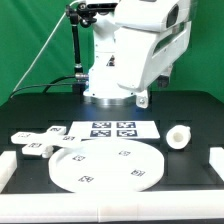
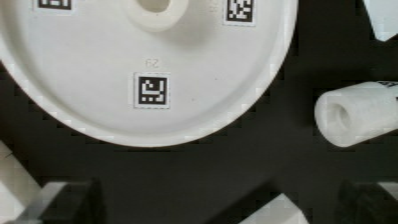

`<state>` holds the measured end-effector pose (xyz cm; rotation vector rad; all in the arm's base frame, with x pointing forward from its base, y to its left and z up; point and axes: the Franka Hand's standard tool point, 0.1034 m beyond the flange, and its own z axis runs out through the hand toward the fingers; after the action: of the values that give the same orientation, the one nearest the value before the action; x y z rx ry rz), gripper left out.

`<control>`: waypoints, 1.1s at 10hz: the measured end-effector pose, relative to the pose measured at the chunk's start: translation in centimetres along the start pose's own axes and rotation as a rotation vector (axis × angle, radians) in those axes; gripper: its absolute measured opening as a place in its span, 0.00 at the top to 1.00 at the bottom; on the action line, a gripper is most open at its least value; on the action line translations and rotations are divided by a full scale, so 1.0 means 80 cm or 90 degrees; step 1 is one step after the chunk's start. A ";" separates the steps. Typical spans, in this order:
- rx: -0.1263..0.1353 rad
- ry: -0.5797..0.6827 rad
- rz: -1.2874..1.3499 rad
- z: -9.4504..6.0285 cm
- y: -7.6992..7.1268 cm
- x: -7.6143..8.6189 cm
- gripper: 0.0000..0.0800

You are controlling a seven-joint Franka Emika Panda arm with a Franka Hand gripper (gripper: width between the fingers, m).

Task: Assemble round table

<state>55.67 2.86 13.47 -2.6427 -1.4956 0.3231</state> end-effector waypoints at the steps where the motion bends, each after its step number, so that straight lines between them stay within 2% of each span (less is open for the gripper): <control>1: 0.000 0.000 0.000 0.000 0.000 0.000 0.19; 5: 0.000 0.000 -0.016 0.002 0.002 -0.004 0.19; 6: -0.006 0.007 -0.067 0.010 0.012 -0.019 0.19; 8: -0.032 0.030 -0.135 0.043 0.026 -0.050 0.19; 9: -0.063 0.052 -0.190 0.060 0.040 -0.063 0.19; 11: -0.063 0.052 -0.192 0.063 0.043 -0.067 0.19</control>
Offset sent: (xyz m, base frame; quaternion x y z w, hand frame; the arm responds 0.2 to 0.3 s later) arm 0.0000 0.0000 0.0000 0.0000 0.0000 0.0000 1.0000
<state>54.70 -3.62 8.67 -2.4130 -1.8907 0.1173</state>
